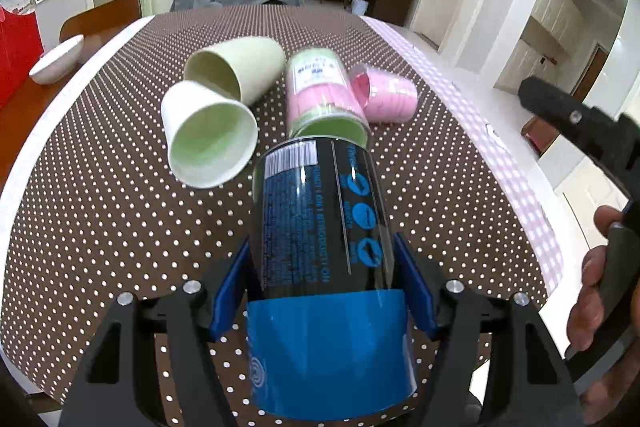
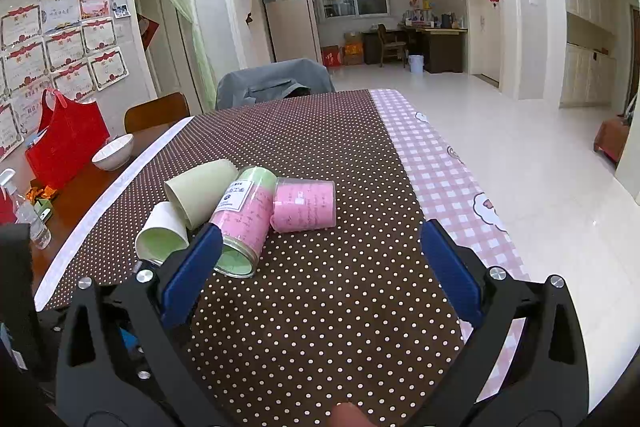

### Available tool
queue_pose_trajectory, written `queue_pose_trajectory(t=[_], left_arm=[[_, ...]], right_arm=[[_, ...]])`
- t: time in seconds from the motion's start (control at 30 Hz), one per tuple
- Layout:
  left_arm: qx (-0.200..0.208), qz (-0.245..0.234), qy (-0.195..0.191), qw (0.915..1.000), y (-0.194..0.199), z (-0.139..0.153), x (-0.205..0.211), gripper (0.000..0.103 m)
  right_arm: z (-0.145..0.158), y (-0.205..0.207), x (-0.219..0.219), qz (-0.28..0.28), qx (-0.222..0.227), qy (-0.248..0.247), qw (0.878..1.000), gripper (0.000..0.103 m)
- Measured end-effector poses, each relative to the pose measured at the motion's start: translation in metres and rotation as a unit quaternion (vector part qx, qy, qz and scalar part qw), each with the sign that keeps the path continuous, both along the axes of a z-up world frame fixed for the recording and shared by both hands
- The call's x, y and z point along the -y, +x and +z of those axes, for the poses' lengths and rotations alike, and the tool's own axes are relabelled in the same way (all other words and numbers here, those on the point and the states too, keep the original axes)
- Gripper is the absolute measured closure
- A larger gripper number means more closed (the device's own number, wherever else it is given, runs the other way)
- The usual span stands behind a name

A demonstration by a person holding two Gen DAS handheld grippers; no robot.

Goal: Flip cup upside down
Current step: 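Lift the black-and-blue can with the left gripper and pull it back, then lower the can onto the table and open the left gripper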

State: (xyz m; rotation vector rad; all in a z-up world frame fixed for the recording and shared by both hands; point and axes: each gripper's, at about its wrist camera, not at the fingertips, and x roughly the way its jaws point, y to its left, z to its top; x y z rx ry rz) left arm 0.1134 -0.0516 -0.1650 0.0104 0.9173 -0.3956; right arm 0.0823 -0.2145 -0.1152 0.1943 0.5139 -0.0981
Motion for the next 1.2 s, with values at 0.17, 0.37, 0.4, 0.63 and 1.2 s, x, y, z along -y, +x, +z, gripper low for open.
queue_pose_trajectory(t=[0.17, 0.37, 0.4, 0.63, 1.2], left_arm=[[-0.006, 0.012, -0.002, 0.9999, 0.005, -0.012, -0.002, 0.035], [-0.023, 0.011, -0.005, 0.9997, 0.010, -0.023, -0.006, 0.031], [-0.016, 0.007, -0.008, 0.9998, 0.010, -0.022, -0.007, 0.030], [0.037, 0.000, 0.005, 0.9993, -0.001, -0.003, -0.010, 0.022], [0.190, 0.066, 0.062, 0.9776, -0.028, 0.061, -0.042, 0.021]], right_arm=[[-0.002, 0.001, -0.002, 0.001, -0.004, 0.001, 1.000, 0.006], [-0.005, 0.002, -0.005, 0.004, -0.008, 0.002, 1.000, 0.006], [-0.005, 0.002, -0.005, 0.005, -0.008, 0.001, 1.000, 0.006], [-0.005, 0.004, -0.006, 0.014, -0.010, 0.014, 1.000, 0.006], [0.005, 0.005, -0.022, 0.044, -0.019, 0.015, 0.999, 0.006]])
